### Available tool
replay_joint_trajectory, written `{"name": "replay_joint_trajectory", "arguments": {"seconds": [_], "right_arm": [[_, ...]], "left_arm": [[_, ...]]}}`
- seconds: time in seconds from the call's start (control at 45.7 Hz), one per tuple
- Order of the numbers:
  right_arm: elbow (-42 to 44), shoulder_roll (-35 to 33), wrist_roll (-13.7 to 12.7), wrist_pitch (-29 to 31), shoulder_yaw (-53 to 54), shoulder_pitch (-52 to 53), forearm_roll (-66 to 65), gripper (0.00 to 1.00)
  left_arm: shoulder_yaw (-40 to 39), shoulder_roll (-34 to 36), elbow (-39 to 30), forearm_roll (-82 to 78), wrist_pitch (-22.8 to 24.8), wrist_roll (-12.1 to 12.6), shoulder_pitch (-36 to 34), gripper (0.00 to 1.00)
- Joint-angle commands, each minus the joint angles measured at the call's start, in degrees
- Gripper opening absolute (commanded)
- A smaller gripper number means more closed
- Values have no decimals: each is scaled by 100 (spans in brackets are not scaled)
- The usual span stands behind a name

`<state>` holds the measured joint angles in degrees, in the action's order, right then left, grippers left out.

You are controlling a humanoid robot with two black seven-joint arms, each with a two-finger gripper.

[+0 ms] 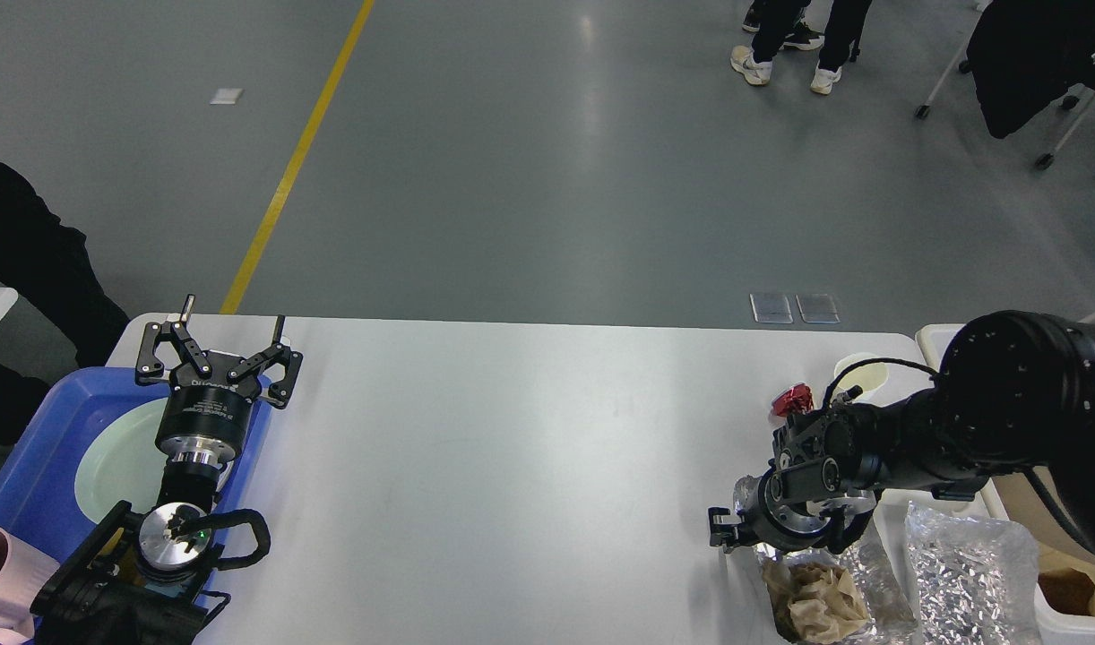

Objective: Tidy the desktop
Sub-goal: 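Lower the right gripper onto the foil snack bag and grasp it, then lift the foil snack bag and drop it into the white bin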

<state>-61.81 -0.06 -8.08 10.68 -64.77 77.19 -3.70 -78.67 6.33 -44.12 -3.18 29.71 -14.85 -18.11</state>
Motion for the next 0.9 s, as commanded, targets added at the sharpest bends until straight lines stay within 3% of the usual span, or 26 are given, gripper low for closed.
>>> {"name": "replay_joint_trajectory", "arguments": {"seconds": [0.0,0.088,0.241,0.635,0.875], "right_arm": [[2,14,0,-5,0,-55,-52,29],[2,67,0,-5,0,-73,-52,15],[-7,94,0,-5,0,-117,-52,0],[-156,155,0,22,52,6,44,0],[-938,120,-9,179,44,840,62,0]], "left_arm": [[0,8,0,1,0,0,0,96],[0,8,0,1,0,0,0,96],[0,0,0,1,0,0,0,96],[0,0,0,1,9,0,0,96],[0,0,0,1,0,0,0,96]]}}
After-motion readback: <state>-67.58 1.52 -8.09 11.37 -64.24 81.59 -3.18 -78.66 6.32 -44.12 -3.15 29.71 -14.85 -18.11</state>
